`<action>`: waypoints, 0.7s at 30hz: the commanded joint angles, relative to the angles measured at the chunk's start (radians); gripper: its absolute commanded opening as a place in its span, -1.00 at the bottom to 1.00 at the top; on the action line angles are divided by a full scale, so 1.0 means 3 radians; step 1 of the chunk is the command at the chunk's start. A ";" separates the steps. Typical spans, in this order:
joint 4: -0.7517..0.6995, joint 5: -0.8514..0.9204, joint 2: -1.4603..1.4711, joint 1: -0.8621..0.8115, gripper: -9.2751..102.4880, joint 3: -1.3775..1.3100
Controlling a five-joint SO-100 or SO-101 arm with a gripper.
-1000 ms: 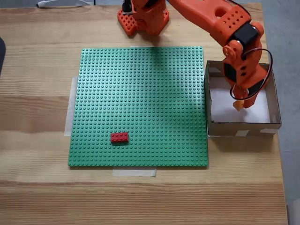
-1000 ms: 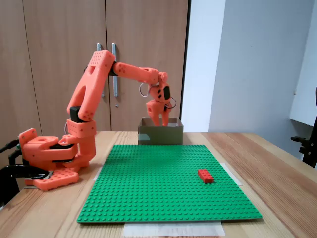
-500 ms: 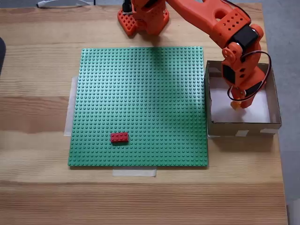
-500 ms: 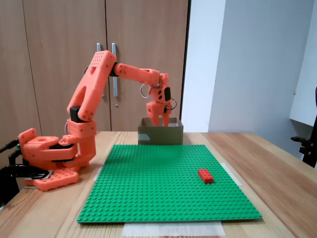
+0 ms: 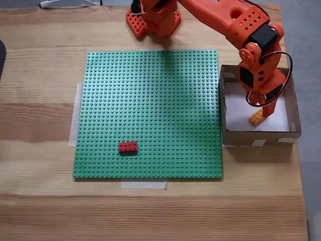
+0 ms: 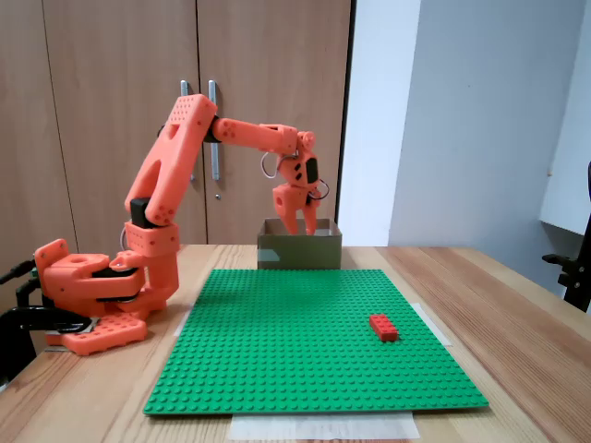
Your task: Pick the yellow lego block and put it in the box.
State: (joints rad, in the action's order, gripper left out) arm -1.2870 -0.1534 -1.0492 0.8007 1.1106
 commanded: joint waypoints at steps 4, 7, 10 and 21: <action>0.0148 -0.0031 -0.0358 0.0036 -0.45 0.0199; 0.0476 -0.0056 -0.0757 -0.0010 -0.49 0.0608; 0.0716 -0.0005 -0.1212 -0.0077 -0.53 0.0966; 0.1381 0.0031 -0.3007 -0.0481 -0.65 0.2286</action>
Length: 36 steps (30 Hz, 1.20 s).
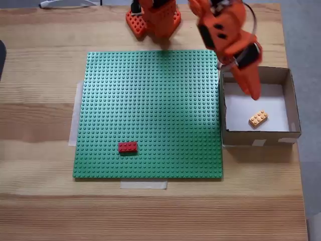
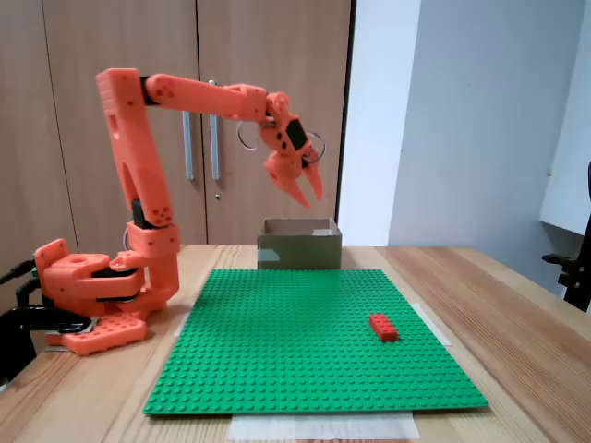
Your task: Pick the yellow lego block and put it in the box.
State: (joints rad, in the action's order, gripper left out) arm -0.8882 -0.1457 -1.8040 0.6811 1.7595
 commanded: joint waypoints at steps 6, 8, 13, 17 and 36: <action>0.0031 -0.0205 -0.1115 -0.0368 -0.70 0.0368; 0.0010 -0.0271 -0.1253 -0.0522 -0.73 0.0404; 0.0010 0.0051 -0.1519 -0.0956 -0.80 0.0562; 0.0118 0.0286 -0.1692 -0.1273 -0.85 0.0787; 0.1253 0.0465 -0.3191 -0.2076 -0.85 0.2904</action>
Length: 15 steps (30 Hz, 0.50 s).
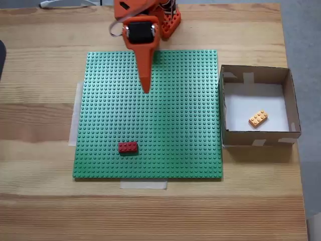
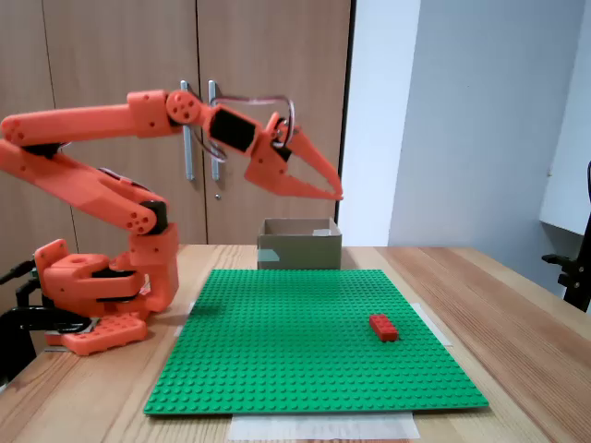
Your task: Pick the yellow lego block and put it in the box.
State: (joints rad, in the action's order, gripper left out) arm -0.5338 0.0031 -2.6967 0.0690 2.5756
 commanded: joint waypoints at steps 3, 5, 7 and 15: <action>0.0107 -0.0046 -0.0481 -0.0061 -0.85 0.0542; 0.0102 -0.0051 -0.0675 -0.0077 -0.85 0.0762; 0.0102 -0.0061 -0.0849 -0.0133 -0.85 0.0951; -0.0010 0.0005 -0.1289 -0.0205 -0.85 0.1462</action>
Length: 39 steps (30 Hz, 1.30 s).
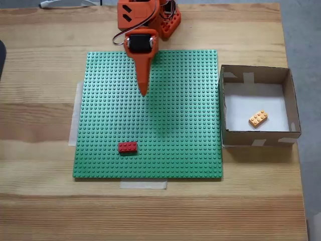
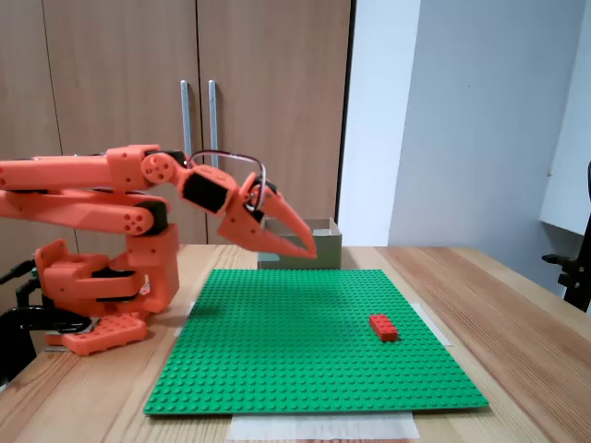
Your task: Pick the yellow lego block and put it in the box.
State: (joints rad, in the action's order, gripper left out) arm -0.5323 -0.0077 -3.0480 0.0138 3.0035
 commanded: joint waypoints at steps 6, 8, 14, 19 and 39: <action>-0.0179 0.0164 -0.0455 -0.0061 -0.85 0.0424; -0.0240 0.0169 -0.0527 -0.0061 -0.85 0.0481; -0.0389 0.0215 -0.0593 -0.0092 -0.85 0.0562; -0.0476 0.0225 -0.0603 -0.0092 -0.85 0.0578; -0.0854 0.0276 -0.0716 -0.0118 -0.85 0.0603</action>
State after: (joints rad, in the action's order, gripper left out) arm -0.7869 0.0706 -3.2566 -0.0215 3.1753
